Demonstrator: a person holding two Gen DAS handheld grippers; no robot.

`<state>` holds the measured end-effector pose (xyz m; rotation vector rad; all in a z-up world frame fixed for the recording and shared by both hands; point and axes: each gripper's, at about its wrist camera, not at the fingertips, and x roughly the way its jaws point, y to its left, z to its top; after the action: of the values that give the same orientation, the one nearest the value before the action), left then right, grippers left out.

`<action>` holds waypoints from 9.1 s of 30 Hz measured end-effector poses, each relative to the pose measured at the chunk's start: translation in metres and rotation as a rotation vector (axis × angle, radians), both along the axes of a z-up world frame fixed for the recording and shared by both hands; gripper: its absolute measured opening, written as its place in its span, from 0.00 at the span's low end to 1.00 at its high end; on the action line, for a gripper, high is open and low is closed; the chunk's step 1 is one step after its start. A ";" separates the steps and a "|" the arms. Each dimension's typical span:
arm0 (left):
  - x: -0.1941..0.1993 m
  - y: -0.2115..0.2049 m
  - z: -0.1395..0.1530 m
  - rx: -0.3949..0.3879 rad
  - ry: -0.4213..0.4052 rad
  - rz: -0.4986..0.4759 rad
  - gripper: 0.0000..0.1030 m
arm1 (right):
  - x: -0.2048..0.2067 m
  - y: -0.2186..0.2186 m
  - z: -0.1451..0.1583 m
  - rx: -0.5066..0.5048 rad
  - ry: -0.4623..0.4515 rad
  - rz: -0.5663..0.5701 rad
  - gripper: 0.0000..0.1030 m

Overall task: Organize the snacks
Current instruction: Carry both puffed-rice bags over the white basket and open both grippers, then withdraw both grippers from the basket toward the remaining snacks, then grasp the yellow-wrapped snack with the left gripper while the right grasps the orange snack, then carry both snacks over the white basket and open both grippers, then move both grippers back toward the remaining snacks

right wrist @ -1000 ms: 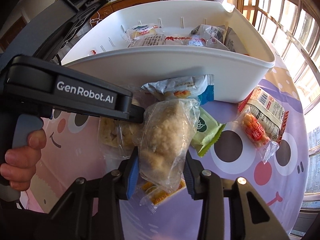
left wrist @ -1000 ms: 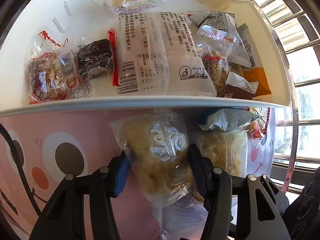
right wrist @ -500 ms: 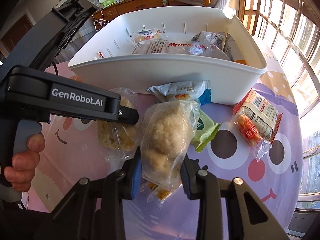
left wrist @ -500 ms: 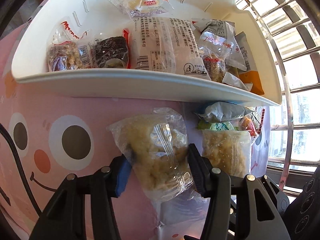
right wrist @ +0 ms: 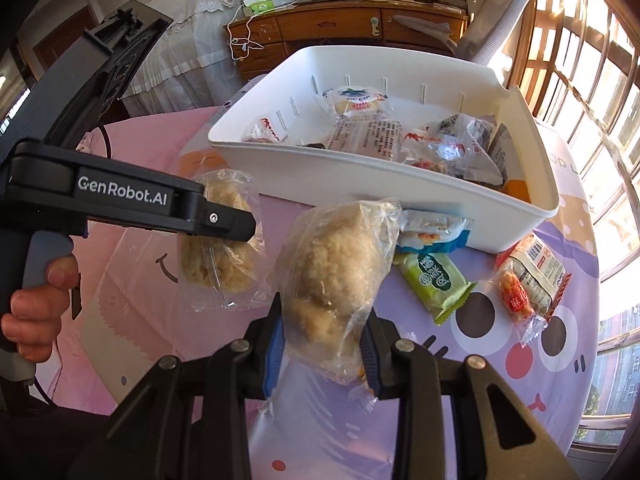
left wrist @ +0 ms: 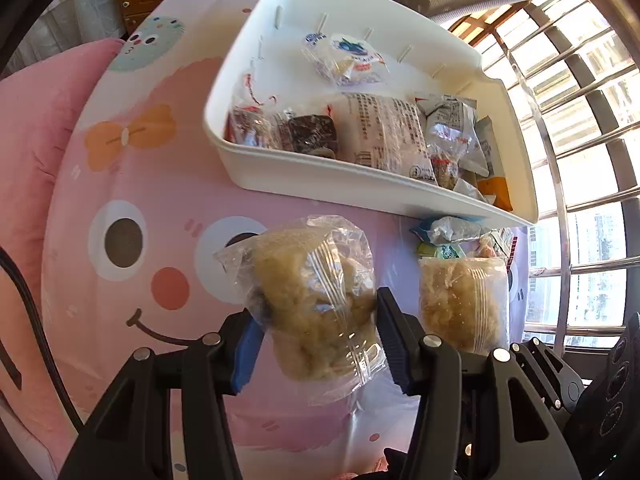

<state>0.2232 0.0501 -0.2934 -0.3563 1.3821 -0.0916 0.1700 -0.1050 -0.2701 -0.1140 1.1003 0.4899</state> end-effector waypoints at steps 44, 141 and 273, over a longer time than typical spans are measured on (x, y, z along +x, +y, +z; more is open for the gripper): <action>0.119 0.031 0.107 0.002 -0.258 -0.299 0.70 | 0.083 0.035 0.079 -0.053 -0.231 -0.345 0.49; -0.004 -0.194 -0.085 0.258 0.213 -0.485 0.55 | 0.057 -0.150 -0.065 -0.002 -0.047 -0.072 0.24; -0.042 -0.091 0.012 0.051 0.045 0.076 0.74 | 0.011 -0.153 -0.016 -0.167 0.076 -0.196 0.53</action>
<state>0.1807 -0.0413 -0.2819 -0.3698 1.4115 0.0139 0.1810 -0.2576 -0.2860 -0.1329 1.2125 0.2282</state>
